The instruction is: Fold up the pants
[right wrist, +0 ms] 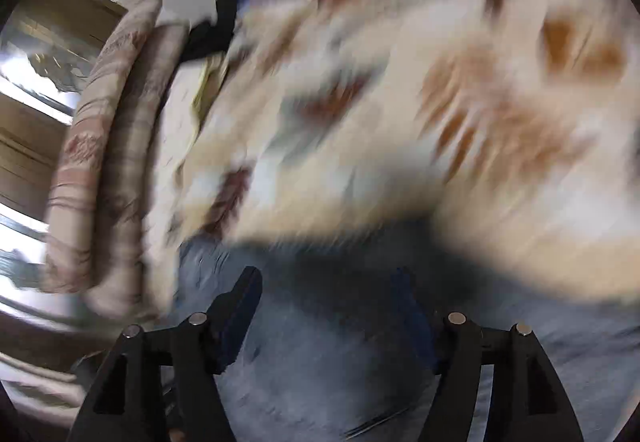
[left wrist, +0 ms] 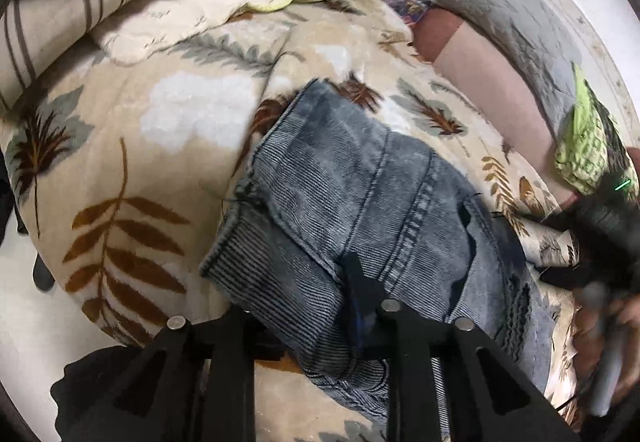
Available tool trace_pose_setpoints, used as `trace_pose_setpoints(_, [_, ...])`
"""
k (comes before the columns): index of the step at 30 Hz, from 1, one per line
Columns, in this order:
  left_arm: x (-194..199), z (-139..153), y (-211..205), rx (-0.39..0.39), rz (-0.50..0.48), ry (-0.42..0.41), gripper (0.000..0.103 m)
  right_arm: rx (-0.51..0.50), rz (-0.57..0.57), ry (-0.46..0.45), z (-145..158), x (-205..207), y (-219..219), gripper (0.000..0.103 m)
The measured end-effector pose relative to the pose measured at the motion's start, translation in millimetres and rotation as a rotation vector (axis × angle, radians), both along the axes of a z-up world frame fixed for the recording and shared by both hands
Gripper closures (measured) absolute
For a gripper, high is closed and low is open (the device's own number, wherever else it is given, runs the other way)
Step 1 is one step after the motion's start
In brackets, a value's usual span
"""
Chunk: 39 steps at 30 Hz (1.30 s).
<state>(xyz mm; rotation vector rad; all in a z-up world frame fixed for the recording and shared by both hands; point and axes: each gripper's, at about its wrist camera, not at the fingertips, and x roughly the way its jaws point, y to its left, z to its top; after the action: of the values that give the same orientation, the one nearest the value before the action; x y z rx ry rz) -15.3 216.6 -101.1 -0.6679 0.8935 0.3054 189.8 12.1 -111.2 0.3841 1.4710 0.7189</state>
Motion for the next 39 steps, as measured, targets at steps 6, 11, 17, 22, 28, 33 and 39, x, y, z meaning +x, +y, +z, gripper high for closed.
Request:
trace_pose_setpoints(6, [-1.1,-1.5,3.7,-0.026,0.003,0.038,0.055,0.119,-0.049,-0.09,50.9,-24.3,-13.5,0.027])
trace_pose_setpoints(11, [0.2,-1.5,1.0,-0.014,0.0,0.049,0.053,0.145,-0.049,0.016,23.3,-63.9,-16.6,0.01])
trace_pose_setpoints(17, [2.2,-0.9,1.3,-0.009,-0.011,0.069,0.052,0.13,-0.07,0.021,29.0,-70.1,-15.8,0.008])
trace_pose_setpoints(22, [2.3,-0.8,0.5,-0.003,-0.007,0.069,0.051,0.082,-0.034,0.003,20.0,-84.5,-5.7,0.006])
trace_pose_setpoints(28, [4.1,-1.4,1.6,-0.008,-0.007,0.075,0.05,0.15,-0.041,-0.014,47.3,-93.9,-8.5,0.003])
trace_pose_setpoints(33, [6.8,-1.4,0.9,-0.013,-0.005,0.08,0.048,0.067,0.006,0.059,1.9,-99.1,2.5,0.0])
trace_pose_setpoints(39, [7.0,-1.8,4.2,-0.034,0.025,0.089,0.048,0.2,-0.063,-0.058,58.5,-120.7,-36.7,0.0])
